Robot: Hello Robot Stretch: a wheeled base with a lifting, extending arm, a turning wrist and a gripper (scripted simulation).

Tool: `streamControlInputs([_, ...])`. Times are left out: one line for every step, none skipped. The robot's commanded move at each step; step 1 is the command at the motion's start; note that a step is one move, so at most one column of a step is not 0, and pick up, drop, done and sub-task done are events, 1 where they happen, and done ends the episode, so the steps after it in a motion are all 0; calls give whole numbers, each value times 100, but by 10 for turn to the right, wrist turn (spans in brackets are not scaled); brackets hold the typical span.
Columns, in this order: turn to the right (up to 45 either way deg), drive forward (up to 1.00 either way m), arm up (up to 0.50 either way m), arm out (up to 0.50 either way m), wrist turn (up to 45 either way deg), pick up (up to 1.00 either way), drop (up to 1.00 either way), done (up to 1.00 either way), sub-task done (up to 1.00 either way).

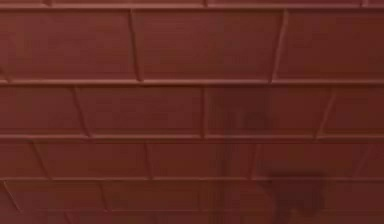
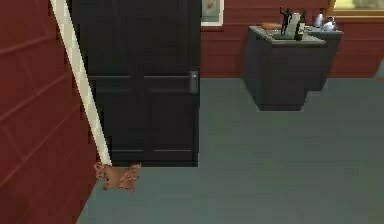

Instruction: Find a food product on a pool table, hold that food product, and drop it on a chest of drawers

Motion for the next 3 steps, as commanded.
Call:
streamControlInputs([-450,0,0,0,0,0,0,0,0])
streamControlInputs([-450,0,0,0,0,0,0,0,0])
streamControlInputs([-60,0,0,0,0,0,0,0,0])
